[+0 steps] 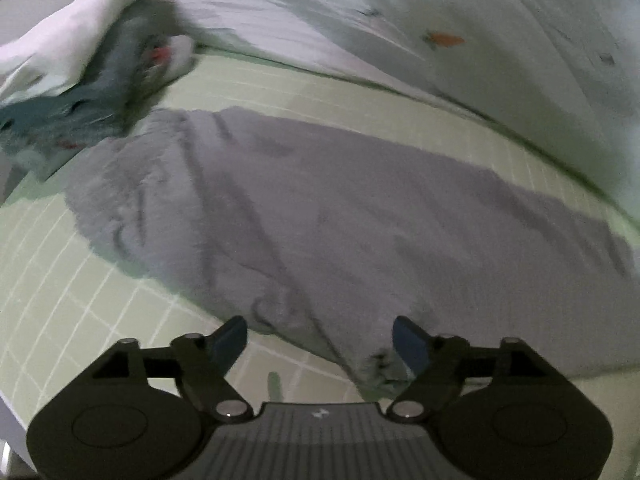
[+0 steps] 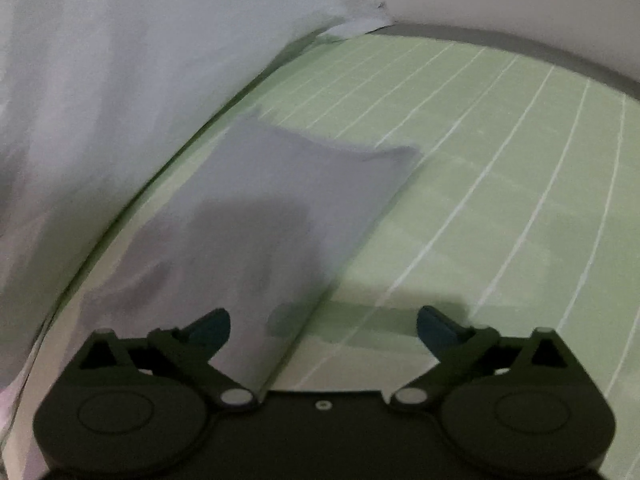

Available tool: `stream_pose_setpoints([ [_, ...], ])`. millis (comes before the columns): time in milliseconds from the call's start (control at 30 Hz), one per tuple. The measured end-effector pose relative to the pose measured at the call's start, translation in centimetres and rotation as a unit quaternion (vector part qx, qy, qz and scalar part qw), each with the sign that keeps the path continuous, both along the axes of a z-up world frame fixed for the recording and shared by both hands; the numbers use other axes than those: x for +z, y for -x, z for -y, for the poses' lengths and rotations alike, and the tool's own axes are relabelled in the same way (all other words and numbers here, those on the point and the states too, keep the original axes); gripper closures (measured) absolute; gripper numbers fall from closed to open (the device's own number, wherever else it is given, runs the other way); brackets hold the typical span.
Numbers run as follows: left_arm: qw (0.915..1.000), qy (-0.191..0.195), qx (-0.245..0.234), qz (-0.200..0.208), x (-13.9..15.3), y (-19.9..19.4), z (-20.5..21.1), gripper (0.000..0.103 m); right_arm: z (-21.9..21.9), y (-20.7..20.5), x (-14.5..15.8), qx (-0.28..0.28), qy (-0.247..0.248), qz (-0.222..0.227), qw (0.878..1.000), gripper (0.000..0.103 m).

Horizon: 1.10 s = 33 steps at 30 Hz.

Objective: Fold clothes

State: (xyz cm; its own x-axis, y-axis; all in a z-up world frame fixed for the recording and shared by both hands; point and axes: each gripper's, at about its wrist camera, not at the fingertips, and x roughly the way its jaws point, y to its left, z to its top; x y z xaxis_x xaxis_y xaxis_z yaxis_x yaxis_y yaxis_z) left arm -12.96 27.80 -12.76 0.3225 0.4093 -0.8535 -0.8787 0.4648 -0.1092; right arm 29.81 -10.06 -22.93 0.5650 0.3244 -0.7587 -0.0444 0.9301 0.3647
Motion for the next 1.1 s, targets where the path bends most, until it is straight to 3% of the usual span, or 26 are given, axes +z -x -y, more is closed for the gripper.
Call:
stream_pose_setpoints([
  [133, 0.9973, 0.015, 0.063, 0.036, 0.0, 3.8, -1.6, 0.016, -2.8, 4.2, -0.5, 0.049, 0.068, 0.025, 0.996, 0.0],
  [267, 0.9904, 0.028, 0.12, 0.062, -0.3, 7.5, -3.9, 0.016, -5.9, 9.6, -1.3, 0.105, 0.168, 0.046, 0.979, 0.0],
  [433, 0.9881, 0.012, 0.143, 0.057, -0.4, 10.4, -7.4, 0.016, -7.5, 15.4, -1.5, 0.103, 0.173, 0.075, 0.977, 0.0],
  [567, 0.9896, 0.003, 0.135, 0.049, -1.0, 11.4, -10.9, 0.016, -8.8, 17.7, -1.9, 0.079, 0.172, 0.106, 0.976, 0.0],
  [700, 0.9936, -0.01, 0.109, 0.027, -2.0, 11.1, -14.4, 0.016, -9.4, 19.4, -2.6, 0.063, 0.177, 0.148, 0.971, 0.0],
  [800, 0.997, -0.018, 0.075, 0.009, -2.6, 10.3, -16.0, 0.02, -8.9, 18.9, -2.9, 0.064, 0.17, 0.152, 0.972, 0.0],
  [900, 0.9987, -0.031, 0.039, -0.009, -3.0, 9.7, -16.5, 0.055, -8.9, 18.9, -2.9, 0.064, 0.17, 0.153, 0.971, 0.0],
  [967, 0.9988, -0.039, 0.028, -0.008, -2.9, 10.1, -16.4, 0.089, -9.0, 18.9, -3.0, 0.064, 0.171, 0.154, 0.971, 0.0],
  [1100, 0.9964, -0.051, 0.057, 0.037, -2.0, 13.7, -16.3, 0.092, -9.1, 19.0, -3.1, 0.063, 0.171, 0.155, 0.971, 0.0],
])
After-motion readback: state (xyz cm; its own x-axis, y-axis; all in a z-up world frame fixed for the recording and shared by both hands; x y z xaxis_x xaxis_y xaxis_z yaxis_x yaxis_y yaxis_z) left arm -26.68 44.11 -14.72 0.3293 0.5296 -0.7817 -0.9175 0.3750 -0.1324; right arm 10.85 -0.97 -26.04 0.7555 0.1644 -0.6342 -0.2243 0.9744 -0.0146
